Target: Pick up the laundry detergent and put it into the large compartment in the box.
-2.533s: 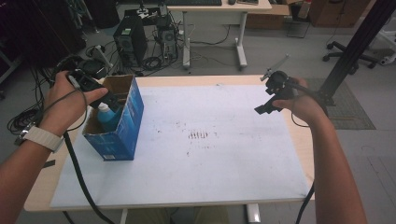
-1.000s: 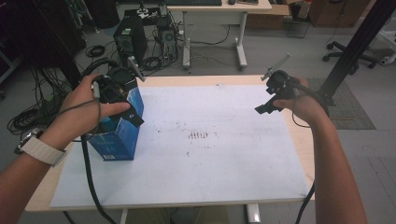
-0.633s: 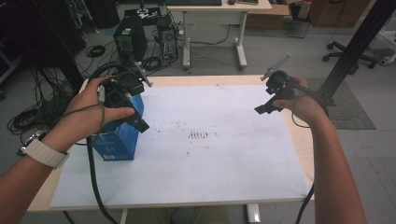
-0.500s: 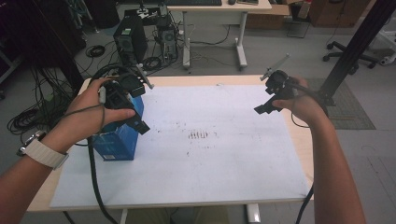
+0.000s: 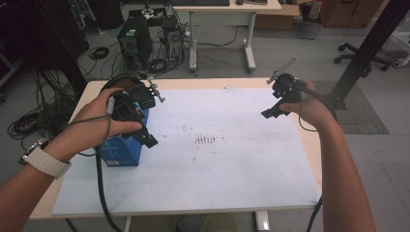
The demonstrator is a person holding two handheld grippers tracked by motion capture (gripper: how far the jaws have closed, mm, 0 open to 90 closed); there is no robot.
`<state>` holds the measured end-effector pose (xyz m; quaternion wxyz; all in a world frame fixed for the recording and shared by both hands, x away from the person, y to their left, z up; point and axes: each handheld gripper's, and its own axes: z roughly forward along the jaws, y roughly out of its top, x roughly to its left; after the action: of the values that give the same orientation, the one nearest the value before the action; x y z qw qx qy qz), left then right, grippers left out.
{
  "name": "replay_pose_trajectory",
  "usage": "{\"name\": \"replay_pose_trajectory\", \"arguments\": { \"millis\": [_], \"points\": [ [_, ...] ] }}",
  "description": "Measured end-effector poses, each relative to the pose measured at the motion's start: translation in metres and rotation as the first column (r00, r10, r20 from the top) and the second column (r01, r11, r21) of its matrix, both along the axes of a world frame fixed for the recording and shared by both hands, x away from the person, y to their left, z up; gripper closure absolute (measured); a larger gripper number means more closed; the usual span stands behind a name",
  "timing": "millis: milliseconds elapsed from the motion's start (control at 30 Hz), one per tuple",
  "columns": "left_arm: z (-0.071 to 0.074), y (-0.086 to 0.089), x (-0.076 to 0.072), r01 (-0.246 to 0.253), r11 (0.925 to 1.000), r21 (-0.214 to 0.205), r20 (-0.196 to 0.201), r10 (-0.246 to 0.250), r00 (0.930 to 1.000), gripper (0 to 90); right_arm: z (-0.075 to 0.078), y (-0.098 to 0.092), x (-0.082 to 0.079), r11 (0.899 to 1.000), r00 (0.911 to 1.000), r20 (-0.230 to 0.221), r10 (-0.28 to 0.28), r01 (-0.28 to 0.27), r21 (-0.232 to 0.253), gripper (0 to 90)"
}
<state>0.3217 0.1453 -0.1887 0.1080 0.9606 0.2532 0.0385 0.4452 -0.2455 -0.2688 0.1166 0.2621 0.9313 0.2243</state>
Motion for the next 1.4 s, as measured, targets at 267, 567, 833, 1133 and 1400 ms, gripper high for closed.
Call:
{"name": "replay_pose_trajectory", "arguments": {
  "millis": [267,567,833,1133,1400],
  "points": [
    [-0.006,-0.005,-0.001,0.055,0.9985,-0.006,-0.004,-0.055,0.9985,10.2,0.000,0.000,-0.001,1.000,1.0000,-0.001,-0.002,0.002,0.000,7.9],
    [-0.015,-0.010,-0.006,0.113,0.9936,-0.002,-0.012,-0.113,0.9936,10.2,0.000,0.000,-0.002,1.000,1.0000,-0.001,-0.003,0.003,0.001,7.9],
    [-0.019,-0.012,-0.006,0.127,0.9919,-0.001,-0.003,-0.127,0.9919,10.2,-0.001,0.000,0.000,1.000,1.0000,0.000,-0.003,0.003,0.003,7.9],
    [-0.023,-0.014,-0.004,0.131,0.9914,0.010,0.005,-0.131,0.9914,10.3,-0.002,0.000,0.001,1.000,1.0000,-0.002,0.000,0.000,0.003,7.9],
    [-0.023,-0.015,-0.003,0.128,0.9918,0.003,0.012,-0.128,0.9917,10.3,-0.002,-0.002,0.000,1.000,1.0000,0.000,-0.005,0.005,0.005,7.8]
  ]
}}
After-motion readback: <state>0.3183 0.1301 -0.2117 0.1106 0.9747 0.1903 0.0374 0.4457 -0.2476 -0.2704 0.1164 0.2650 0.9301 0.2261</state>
